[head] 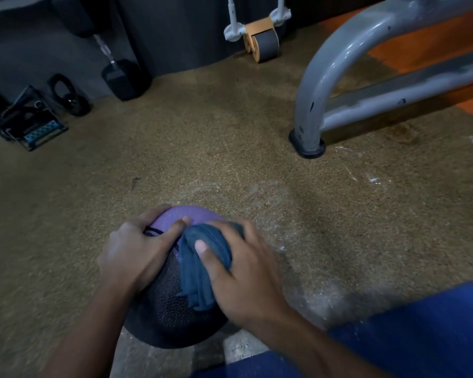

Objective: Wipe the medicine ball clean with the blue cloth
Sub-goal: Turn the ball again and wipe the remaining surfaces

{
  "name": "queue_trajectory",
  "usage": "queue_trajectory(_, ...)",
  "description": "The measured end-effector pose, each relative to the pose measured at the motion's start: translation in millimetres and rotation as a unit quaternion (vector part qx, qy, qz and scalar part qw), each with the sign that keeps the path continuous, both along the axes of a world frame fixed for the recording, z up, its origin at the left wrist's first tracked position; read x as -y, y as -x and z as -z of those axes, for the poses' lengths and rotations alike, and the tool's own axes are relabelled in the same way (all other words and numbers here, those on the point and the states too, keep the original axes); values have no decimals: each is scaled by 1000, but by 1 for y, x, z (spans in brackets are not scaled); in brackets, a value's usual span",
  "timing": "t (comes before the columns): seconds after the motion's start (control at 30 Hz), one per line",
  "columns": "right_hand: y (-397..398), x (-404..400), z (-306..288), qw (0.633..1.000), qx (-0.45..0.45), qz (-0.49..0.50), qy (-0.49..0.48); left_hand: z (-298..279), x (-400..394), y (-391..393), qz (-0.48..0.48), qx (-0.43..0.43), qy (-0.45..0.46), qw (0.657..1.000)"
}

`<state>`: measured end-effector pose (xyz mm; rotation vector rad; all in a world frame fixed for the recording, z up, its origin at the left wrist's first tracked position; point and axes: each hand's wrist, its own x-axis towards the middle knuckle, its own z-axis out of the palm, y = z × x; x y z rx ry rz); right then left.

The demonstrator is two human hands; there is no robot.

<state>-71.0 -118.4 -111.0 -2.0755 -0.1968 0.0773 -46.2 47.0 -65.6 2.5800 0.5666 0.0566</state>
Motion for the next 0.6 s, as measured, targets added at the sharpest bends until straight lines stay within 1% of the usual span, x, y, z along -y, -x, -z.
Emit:
queue_trajectory(0.03,-10,-3,-4,1000,13,-3,25,0,-1,1,10,4,3,1000)
queue_trajectory(0.07,-24,-5,1,1000,0,5,30,0,-2,3,15,9,4,1000)
queue_trajectory(0.1,-40,-5,9,999,-38,13,11,0,-2,4,15,11,4,1000)
queue_trajectory(0.13,-56,-4,20,995,-96,22,-35,0,-2,5,11,11,2,1000)
queue_trajectory(0.17,-68,0,31,983,-158,32,-89,-1,-2,5,5,11,1,1000)
queue_trajectory(0.2,-76,4,42,964,-221,40,-143,0,-1,5,-1,12,2,1000)
queue_trajectory(0.23,-78,8,51,940,-286,54,-177,0,0,4,-6,11,5,1000)
queue_trajectory(0.27,-74,10,58,921,-330,71,-193,-1,1,3,-10,10,8,1000)
queue_trajectory(0.3,-65,12,62,914,-341,89,-201,-1,1,1,-12,11,12,1000)
queue_trajectory(0.33,-51,13,62,920,-318,111,-200,0,1,0,-12,10,16,1000)
queue_trajectory(0.4,-18,14,49,955,-214,125,-162,1,0,-2,-12,8,21,1000)
queue_trajectory(0.47,1,13,24,989,-88,72,-93,2,-5,-3,-12,7,30,999)
queue_trajectory(0.5,1,10,13,997,-42,38,-48,2,-7,-3,-6,6,31,999)
queue_trajectory(0.53,-5,6,6,1000,-15,11,-17,3,-8,-2,2,8,31,999)
queue_trajectory(0.57,-15,3,3,1000,-14,-4,2,3,-10,-1,12,12,34,999)
queue_trajectory(0.6,-29,1,6,999,-35,-2,-7,3,-12,1,20,18,39,999)
